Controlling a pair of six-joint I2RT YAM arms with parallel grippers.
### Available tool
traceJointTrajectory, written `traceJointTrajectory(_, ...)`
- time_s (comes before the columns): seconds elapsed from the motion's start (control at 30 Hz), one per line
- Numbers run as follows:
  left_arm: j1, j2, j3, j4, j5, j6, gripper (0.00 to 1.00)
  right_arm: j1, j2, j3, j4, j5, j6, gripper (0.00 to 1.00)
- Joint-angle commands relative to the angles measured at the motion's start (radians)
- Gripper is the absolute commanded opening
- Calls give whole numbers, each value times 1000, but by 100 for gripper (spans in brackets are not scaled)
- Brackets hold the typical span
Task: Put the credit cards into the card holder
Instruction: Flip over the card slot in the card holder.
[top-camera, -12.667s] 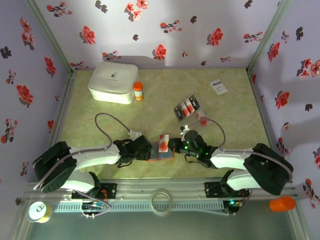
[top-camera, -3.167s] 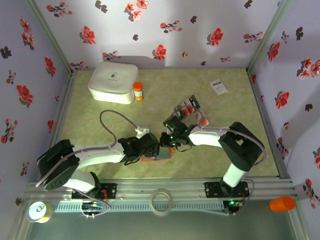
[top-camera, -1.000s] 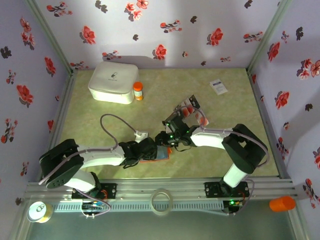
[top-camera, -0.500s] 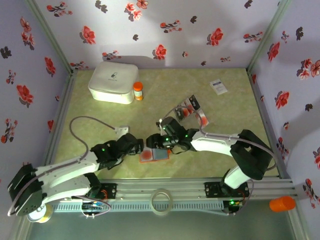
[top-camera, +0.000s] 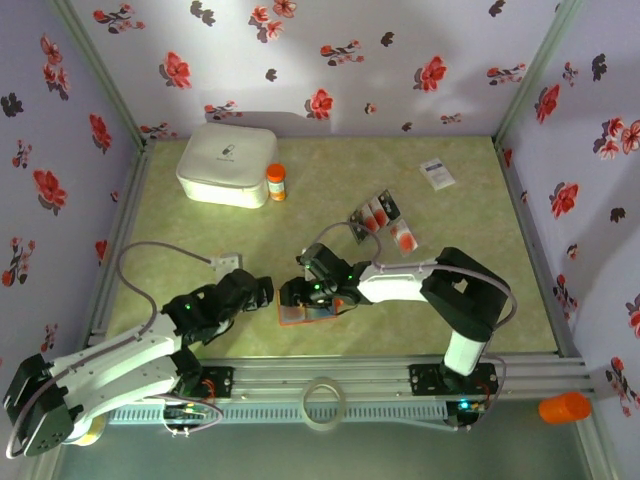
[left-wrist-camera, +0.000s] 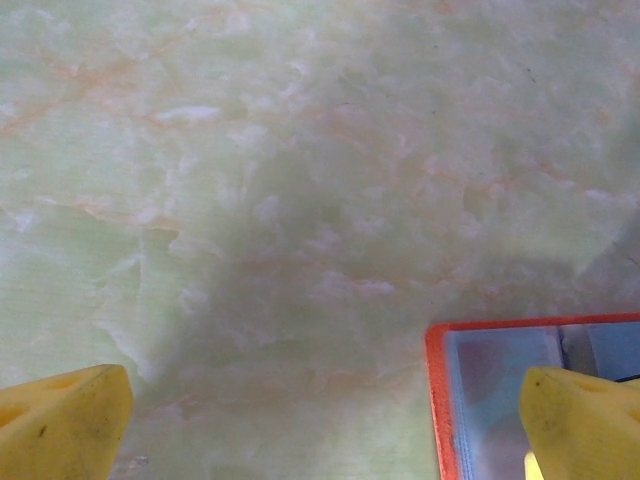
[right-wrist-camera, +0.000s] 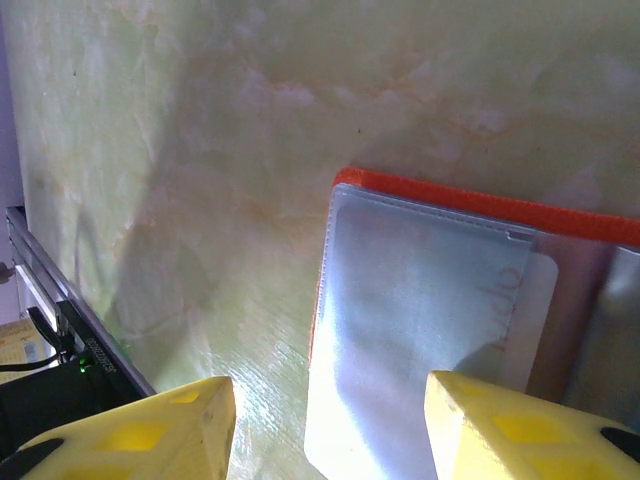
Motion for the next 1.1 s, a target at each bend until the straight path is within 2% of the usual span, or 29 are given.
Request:
traceJointTrajectory(0.0, 9, 6, -7, -2, -14, -9, 100, 8, -8, 29, 1, 19, 4, 54)
traceJointTrajectory(0.37, 11, 40, 5, 19, 4, -1, 100, -33, -104, 38, -82, 42, -41, 54)
traceJointTrajectory(0.6, 12, 73, 17, 41, 28, 10, 100, -124, -192, 45, -171, 37, -96, 54)
traceJointTrajectory(0.7, 12, 91, 24, 50, 39, 14, 100, -191, -250, 95, -319, 86, -182, 53)
traceJointTrajectory(0.83, 11, 122, 33, 71, 61, 17, 100, -272, -276, 230, -600, 246, -362, 53)
traceJointTrajectory(0.93, 11, 153, 32, 98, 85, 15, 100, -342, -242, 309, -725, 327, -456, 53)
traceJointTrajectory(1.07, 4, 198, 35, 126, 112, 6, 100, -427, -147, 417, -825, 356, -538, 49)
